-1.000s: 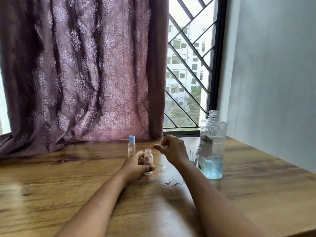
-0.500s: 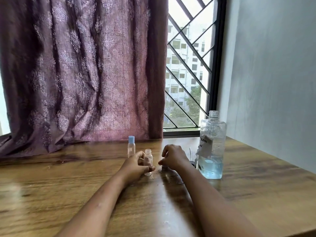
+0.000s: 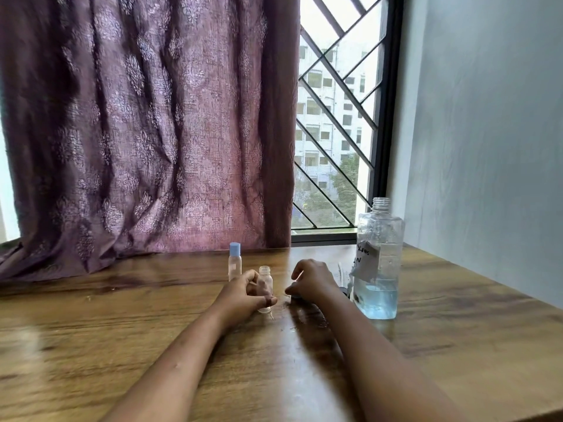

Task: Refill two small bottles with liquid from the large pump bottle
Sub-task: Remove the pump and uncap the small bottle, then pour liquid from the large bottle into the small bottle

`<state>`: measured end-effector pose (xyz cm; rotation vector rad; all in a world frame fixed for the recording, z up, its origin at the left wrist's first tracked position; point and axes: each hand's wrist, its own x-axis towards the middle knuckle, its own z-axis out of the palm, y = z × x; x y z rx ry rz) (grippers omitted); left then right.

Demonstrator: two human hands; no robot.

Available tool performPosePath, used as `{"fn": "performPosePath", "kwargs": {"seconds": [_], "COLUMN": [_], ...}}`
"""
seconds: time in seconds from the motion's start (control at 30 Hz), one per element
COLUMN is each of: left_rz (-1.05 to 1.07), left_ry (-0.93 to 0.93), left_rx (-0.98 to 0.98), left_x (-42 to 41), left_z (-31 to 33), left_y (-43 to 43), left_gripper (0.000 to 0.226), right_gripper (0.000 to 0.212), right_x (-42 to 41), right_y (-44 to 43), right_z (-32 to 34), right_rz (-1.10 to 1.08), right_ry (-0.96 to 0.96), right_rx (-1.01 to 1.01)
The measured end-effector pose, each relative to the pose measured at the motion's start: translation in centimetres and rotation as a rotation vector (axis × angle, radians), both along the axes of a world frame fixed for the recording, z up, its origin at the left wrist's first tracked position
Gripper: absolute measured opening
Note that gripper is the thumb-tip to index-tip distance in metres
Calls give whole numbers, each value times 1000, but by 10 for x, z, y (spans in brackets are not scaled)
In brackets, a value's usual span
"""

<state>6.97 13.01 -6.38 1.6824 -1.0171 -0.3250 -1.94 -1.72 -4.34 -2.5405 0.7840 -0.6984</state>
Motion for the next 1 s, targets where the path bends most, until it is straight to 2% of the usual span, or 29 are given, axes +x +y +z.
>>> {"fn": "performPosePath", "kwargs": {"seconds": [0.13,0.23,0.33,0.43,0.53,0.57,0.7,0.77,0.87,0.93,1.0], "left_rz": [-5,-3,16,32,68,91,128,123,116,118,121], "left_ry": [-1,-13,-42,-78,-160,-186,-235,-239,-236,-232,-242], "left_rx": [19,35,65,95,148,161,198,196,187,183,178], "left_x": [0,0,0,-3,-3,-1,4,1,-3,-3,-4], "left_z": [1,1,2,3,4,4,3,6,8,7,8], "left_y": [1,2,2,3,5,6,6,7,8,7,7], "left_gripper": [30,29,31,36,40,44,47,48,52,55,55], "right_gripper": [33,42,47,29,5,3,19,27,39,47,58], "right_x": [-2,-3,-2,-3,-10,-14,-36,-44,-49,-49,-49], "right_y": [-2,-3,-1,8,19,22,24,21,8,-1,-8], "right_z": [-1,-1,3,15,31,36,55,60,61,58,54], "right_rz": [-4,13,-3,-42,-63,-76,-264,-384,-658,-780,-775], "right_ry": [12,19,-33,-251,-635,-745,-984,-1028,-1013,-930,-897], "right_rx": [-4,-2,6,-24,-113,-185,-607,-688,-686,-556,-375]}}
